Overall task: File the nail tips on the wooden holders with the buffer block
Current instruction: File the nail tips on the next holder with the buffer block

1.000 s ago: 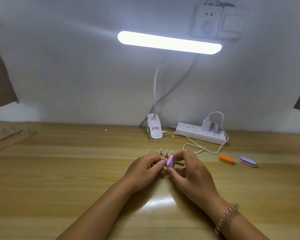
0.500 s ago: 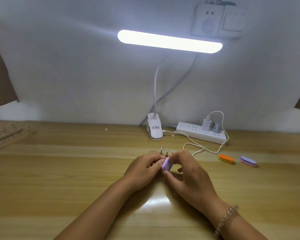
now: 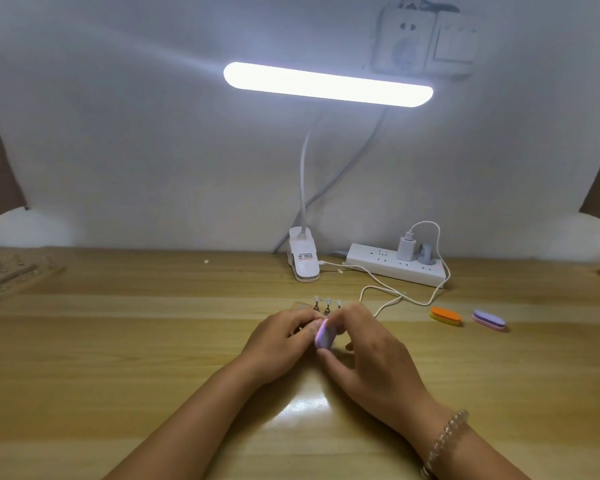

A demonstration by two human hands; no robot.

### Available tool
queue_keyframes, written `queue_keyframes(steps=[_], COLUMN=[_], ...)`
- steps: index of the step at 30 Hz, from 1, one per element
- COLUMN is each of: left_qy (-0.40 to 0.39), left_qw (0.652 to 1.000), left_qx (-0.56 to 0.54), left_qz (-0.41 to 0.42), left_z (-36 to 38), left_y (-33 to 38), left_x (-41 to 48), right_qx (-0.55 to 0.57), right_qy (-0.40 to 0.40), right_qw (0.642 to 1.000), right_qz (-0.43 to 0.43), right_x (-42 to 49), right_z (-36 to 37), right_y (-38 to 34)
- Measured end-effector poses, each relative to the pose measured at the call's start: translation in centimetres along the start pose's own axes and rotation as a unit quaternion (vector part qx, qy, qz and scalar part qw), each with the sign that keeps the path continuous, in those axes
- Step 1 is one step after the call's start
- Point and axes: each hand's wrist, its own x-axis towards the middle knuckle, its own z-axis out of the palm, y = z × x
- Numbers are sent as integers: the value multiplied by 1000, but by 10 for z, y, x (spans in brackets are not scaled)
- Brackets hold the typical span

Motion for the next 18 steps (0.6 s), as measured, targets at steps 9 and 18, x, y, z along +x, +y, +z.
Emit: queue_keyframes(steps=[9, 18], left_qy=[1, 2], left_qw=[1000, 1000], left_qx=[-2, -3], left_qz=[0, -4], left_z=[0, 1], left_y=[0, -3], left_x=[-1, 0], right_qx=[15, 47], right_qy=[2, 20], right_qw=[1000, 998], right_qz=[4, 29], right_x=[1, 3], right_z=[2, 4], right_y=[2, 5])
